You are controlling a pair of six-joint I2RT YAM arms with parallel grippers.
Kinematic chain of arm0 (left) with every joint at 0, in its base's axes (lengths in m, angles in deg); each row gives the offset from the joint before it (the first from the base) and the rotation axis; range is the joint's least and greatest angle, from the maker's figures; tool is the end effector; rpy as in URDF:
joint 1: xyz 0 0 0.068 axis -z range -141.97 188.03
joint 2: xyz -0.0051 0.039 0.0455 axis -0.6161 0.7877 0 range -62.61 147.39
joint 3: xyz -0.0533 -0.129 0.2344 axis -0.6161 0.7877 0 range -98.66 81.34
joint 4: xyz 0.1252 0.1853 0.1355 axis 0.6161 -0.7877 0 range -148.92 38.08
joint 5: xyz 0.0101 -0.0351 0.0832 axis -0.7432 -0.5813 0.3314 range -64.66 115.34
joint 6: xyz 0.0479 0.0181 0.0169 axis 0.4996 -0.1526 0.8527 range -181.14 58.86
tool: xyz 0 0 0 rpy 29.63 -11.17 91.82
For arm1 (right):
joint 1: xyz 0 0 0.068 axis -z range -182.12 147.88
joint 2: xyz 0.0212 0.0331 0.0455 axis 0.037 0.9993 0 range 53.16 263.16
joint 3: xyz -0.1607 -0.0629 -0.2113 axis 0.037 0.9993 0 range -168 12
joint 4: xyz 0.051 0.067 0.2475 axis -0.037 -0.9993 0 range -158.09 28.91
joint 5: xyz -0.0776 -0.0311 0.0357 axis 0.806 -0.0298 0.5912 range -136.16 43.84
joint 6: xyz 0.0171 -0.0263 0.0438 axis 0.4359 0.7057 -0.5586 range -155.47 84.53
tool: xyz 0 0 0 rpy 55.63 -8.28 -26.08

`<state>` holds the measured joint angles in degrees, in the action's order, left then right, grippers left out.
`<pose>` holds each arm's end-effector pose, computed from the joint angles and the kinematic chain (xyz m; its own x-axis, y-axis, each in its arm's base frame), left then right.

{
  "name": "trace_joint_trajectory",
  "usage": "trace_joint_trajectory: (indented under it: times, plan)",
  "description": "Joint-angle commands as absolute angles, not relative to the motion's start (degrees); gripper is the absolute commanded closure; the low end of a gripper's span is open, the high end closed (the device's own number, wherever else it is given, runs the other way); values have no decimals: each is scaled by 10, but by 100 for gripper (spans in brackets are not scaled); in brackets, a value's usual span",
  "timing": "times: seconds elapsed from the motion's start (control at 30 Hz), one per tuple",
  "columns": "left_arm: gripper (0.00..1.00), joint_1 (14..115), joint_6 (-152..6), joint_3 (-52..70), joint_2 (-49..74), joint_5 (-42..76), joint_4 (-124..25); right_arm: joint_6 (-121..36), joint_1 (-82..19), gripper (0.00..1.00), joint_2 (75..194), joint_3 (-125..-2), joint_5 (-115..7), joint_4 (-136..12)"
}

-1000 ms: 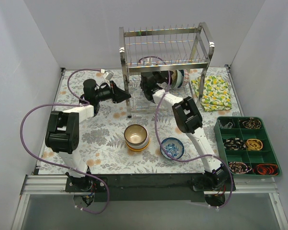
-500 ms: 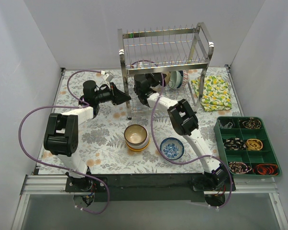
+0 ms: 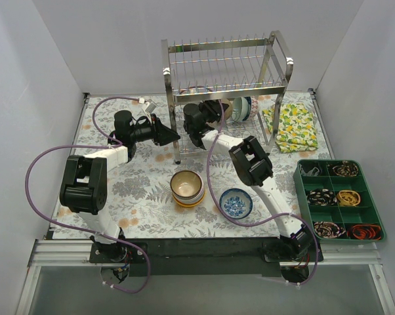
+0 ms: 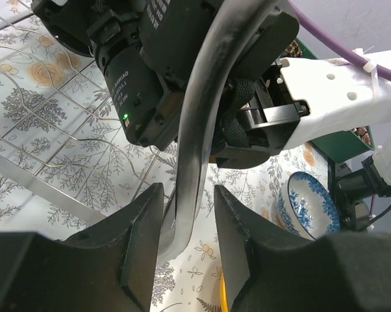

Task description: Load the bowls into the dish rack

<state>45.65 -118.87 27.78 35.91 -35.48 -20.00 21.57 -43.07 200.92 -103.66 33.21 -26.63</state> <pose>0.3565 -0.0790 0.2233 -0.8869 -0.2972 -0.3536 0.2955 0.2232 -0.9289 0.4482 0.3426 0.1783 -0.5040 -0.6422 -0.5775 0.3638 0.4486 -0.8163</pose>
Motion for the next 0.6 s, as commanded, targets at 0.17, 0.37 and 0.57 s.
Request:
trace_joint_trajectory:
  times: [0.17, 0.37, 0.57]
  plan:
    - [61, 457, -1165, 276, 321, -350, -219, 219, -436, 54, 1926, -987, 334, -242]
    - [56, 457, -1134, 274, 313, -332, -248, 225, -441, 53, 1886, -948, 333, -243]
    - [47, 455, -1074, 260, 303, -292, -310, 234, -458, 52, 1815, -839, 333, -243]
